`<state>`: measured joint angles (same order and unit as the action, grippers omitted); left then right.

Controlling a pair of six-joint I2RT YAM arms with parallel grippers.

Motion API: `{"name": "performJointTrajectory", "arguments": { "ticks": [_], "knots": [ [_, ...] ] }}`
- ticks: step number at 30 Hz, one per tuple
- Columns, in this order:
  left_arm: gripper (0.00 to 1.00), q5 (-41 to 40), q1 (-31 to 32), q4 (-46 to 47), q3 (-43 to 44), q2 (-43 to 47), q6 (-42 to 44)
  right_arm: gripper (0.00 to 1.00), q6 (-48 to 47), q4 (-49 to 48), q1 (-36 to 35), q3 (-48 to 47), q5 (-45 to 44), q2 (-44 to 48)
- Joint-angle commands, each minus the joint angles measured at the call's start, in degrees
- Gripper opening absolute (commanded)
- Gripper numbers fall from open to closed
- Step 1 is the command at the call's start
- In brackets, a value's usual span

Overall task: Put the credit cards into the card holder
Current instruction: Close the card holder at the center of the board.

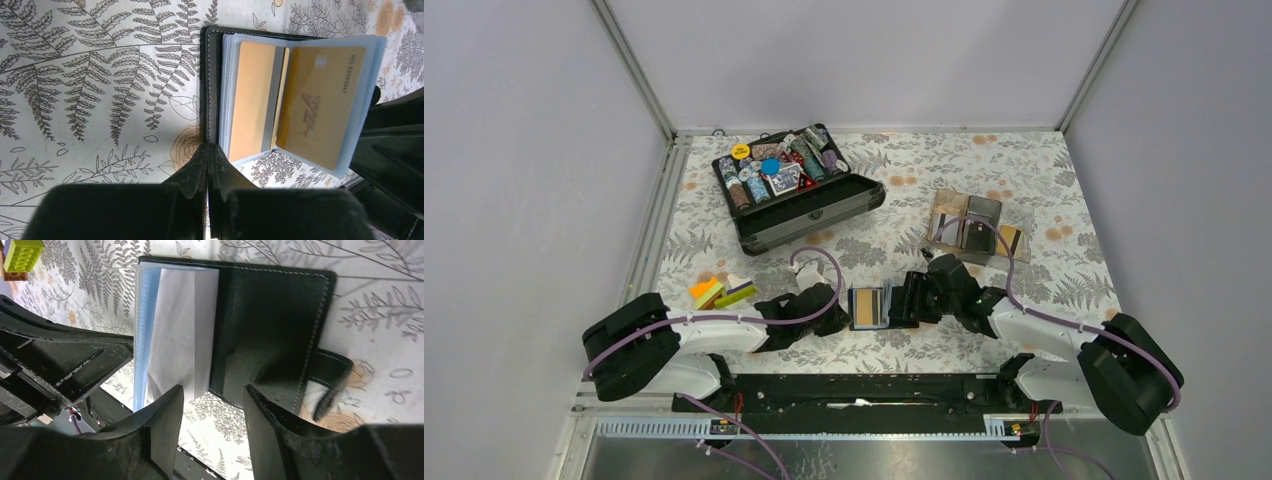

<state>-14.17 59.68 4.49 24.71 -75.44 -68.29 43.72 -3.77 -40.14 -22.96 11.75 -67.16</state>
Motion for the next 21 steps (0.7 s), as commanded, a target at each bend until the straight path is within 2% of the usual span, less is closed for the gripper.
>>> {"name": "performJointTrajectory", "arguments": {
  "ticks": [1,3,6,11,14,21],
  "knots": [
    [0.00,-0.19,0.17,3.38,-0.64,2.30,1.51,0.53,-1.62,-4.60,-2.00,-4.42,1.11,-3.68],
    [0.02,-0.63,0.13,3.38,-1.15,3.72,1.91,0.51,-1.90,-4.40,-2.92,-5.37,0.09,-5.69],
    [0.13,-1.76,0.16,1.64,-1.86,7.07,2.44,0.49,-2.54,-3.55,-4.08,-6.72,-1.51,-8.34],
    [0.43,-5.77,0.09,-2.89,-2.62,14.30,3.26,0.48,-3.45,-1.79,-5.86,-8.91,-3.60,-12.31],
    [0.62,-6.37,-0.19,-2.32,-2.29,14.87,4.34,0.47,-3.75,-0.73,-6.79,-10.22,-4.69,-13.97],
    [0.74,-3.09,-0.35,0.64,2.11,4.85,5.82,0.50,-4.11,2.80,-7.59,-11.66,-6.06,-12.01]
  ]
}}
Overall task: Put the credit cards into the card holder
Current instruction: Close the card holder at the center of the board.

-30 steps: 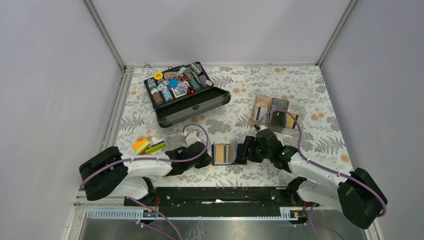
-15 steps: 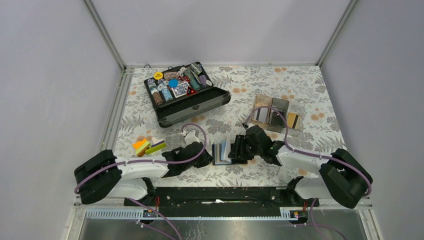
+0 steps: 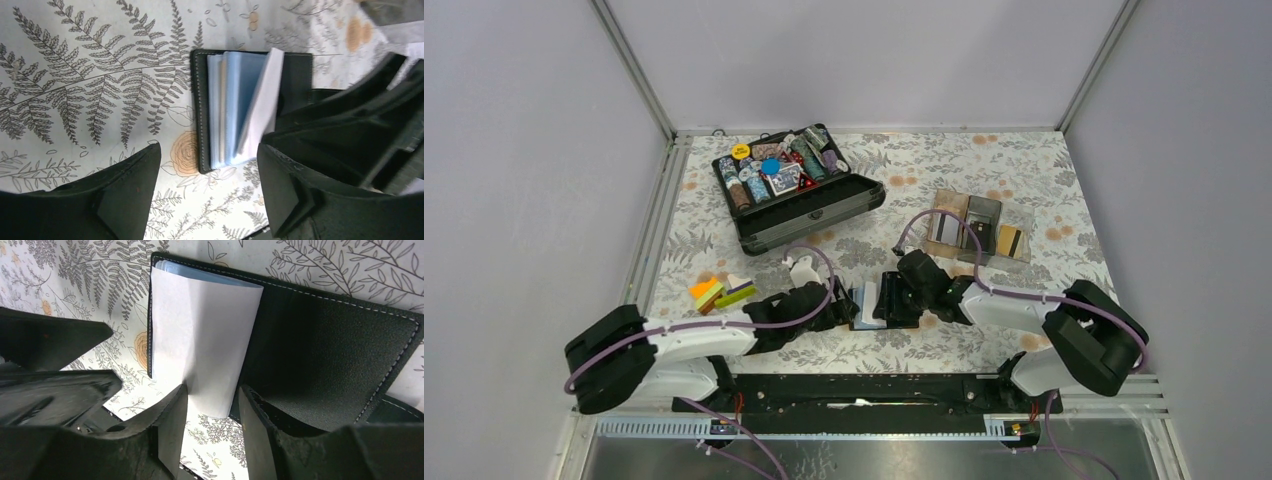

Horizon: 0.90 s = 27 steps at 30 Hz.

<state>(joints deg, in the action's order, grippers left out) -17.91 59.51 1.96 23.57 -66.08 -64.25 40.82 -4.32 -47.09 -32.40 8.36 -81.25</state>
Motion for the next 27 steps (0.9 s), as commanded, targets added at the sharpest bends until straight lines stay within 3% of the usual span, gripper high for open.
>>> {"name": "performJointTrajectory", "arguments": {
  "ticks": [1,12,19,23,27],
  "knots": [
    [0.75,0.94,-0.18,4.17,3.76,-5.94,2.09,0.51,-1.42,3.88,-0.63,-2.25,-3.18,3.04],
    [0.75,1.24,-0.18,6.15,7.72,-13.50,4.34,0.53,-1.97,11.30,-0.63,-2.87,-7.29,8.50],
    [0.65,0.90,-0.17,5.32,6.84,-14.05,3.43,0.66,-6.46,28.53,-0.50,-9.63,-23.25,18.06],
    [0.63,1.03,-0.18,5.31,6.66,-14.07,3.10,0.71,-7.25,33.58,0.51,-10.74,-29.78,16.92],
    [0.63,1.40,-0.18,5.45,6.74,-14.33,3.14,0.70,-7.24,32.98,1.45,-9.89,-30.14,13.54]
  ]
}}
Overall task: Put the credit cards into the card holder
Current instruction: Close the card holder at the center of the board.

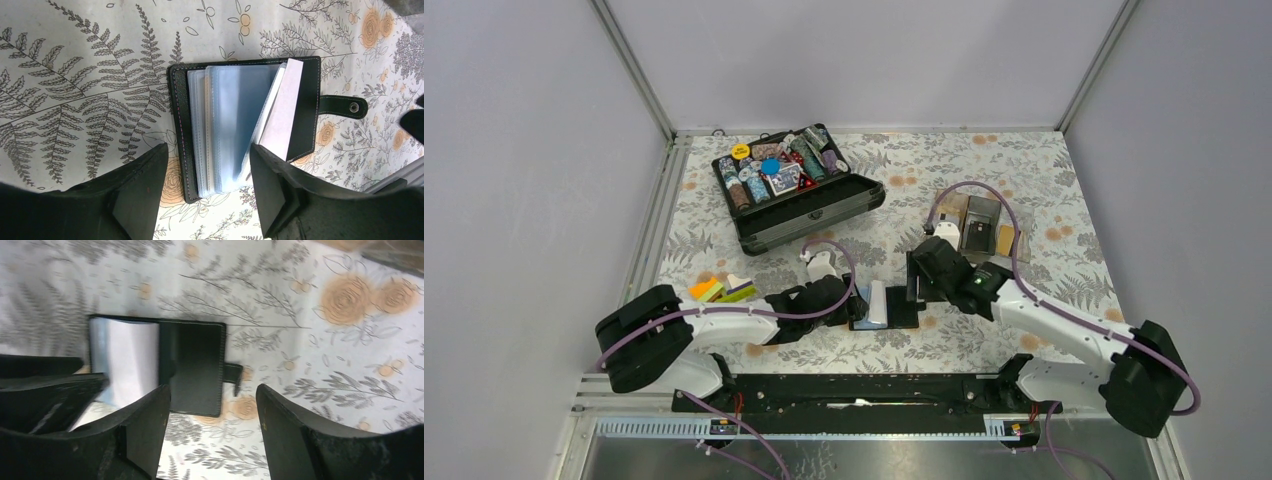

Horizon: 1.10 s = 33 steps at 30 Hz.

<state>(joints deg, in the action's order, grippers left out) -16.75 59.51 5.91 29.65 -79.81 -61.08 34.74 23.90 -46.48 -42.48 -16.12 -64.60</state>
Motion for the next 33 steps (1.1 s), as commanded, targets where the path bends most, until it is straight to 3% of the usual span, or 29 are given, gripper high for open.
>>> {"name": "performJointTrajectory", "arguments": {
  "ticks": [1,6,14,20,24,27,33],
  "knots": [
    [0.63,0.30,-0.17,1.47,0.63,-0.61,-0.07,0.70,-1.17,3.64,1.00,0.54,-5.47,-3.88],
    [0.62,0.54,-0.21,1.86,0.28,-0.36,-0.21,0.64,-1.71,0.68,2.07,1.62,-5.04,-7.49],
    [0.62,1.68,-0.71,4.78,-1.17,-0.08,-0.36,0.47,-3.46,-2.35,3.30,1.15,-0.81,-11.91],
    [0.62,1.84,-0.77,5.40,-1.35,-0.09,-0.10,0.42,-2.99,-2.00,3.24,1.19,0.30,-14.77],
    [0.63,1.88,-0.79,5.23,-1.43,0.53,0.40,0.25,-2.63,-1.68,3.28,0.56,1.90,-13.82],
    [0.65,1.22,-0.79,4.01,-1.88,2.92,0.84,0.18,-2.43,-0.49,3.26,-1.59,4.29,-11.75],
    [0.71,-0.38,-0.80,-1.04,-3.69,12.16,2.30,0.13,-2.34,1.33,3.02,-6.79,9.74,-10.46]
  ]
}}
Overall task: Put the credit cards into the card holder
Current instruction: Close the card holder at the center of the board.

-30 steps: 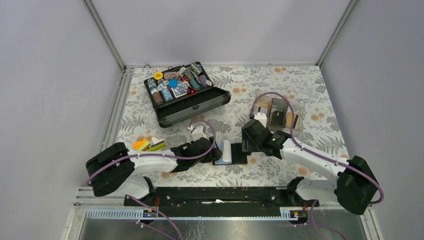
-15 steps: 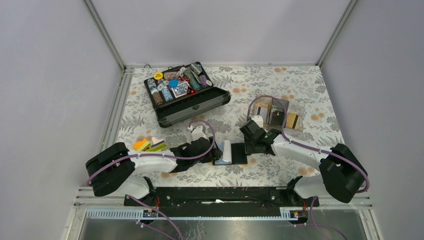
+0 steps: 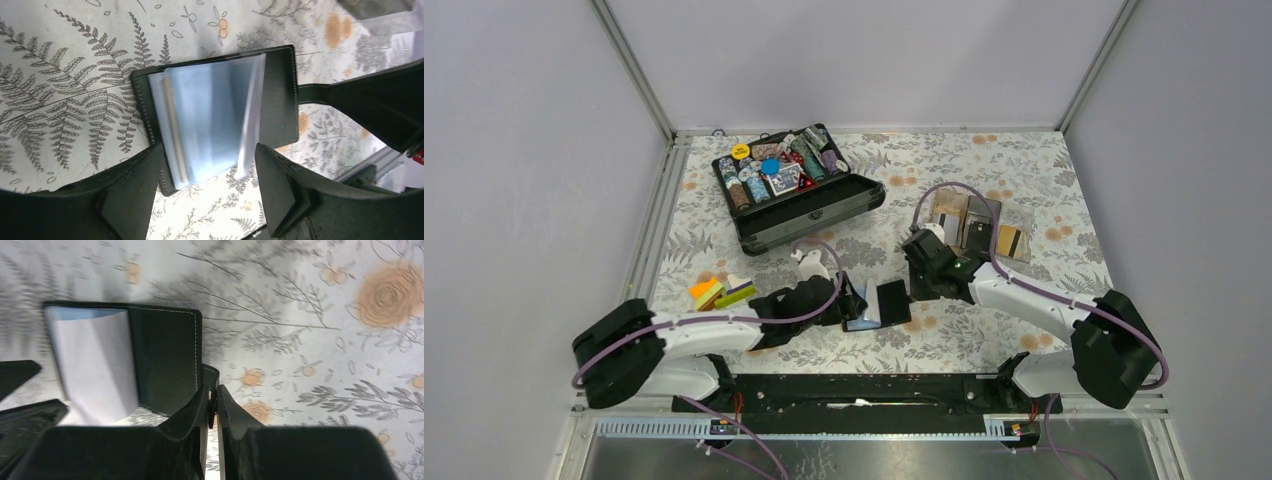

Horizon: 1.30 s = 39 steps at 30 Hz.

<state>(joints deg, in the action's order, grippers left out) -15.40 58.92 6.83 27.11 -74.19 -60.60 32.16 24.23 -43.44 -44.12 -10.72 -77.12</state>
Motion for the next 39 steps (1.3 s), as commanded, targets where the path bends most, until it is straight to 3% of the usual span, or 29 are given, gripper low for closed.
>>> {"name": "performJointTrajectory", "arguments": {
  "ticks": [1,9,13,17,29,33,39],
  "knots": [
    [0.72,-2.07,-0.28,-3.01,-1.89,8.23,2.02,0.13,0.31,1.02,-0.25,-5.94,4.99,2.06],
    [0.75,-2.10,-0.98,-11.45,-5.82,21.80,2.79,0.13,1.92,1.02,-3.60,-11.18,8.59,1.03],
    [0.78,1.76,-2.94,-13.17,-6.65,26.00,4.51,0.13,2.86,-0.44,-6.58,-13.36,9.51,-0.91],
    [0.79,6.79,-7.74,-16.93,-5.94,27.46,5.56,0.13,4.60,-4.87,-10.37,-14.05,10.54,-4.52],
    [0.78,8.43,-15.01,-23.37,-10.29,35.81,2.39,0.13,8.49,-19.78,-17.88,-15.92,15.48,-19.93],
    [0.79,8.11,-15.38,-24.81,-10.37,37.01,2.40,0.21,8.02,-21.49,-18.75,-17.87,16.23,-23.77],
    [0.81,8.45,-15.78,-24.83,-10.30,36.67,2.62,0.49,5.57,-18.13,-19.06,-18.47,15.86,-20.37]
  ]
}}
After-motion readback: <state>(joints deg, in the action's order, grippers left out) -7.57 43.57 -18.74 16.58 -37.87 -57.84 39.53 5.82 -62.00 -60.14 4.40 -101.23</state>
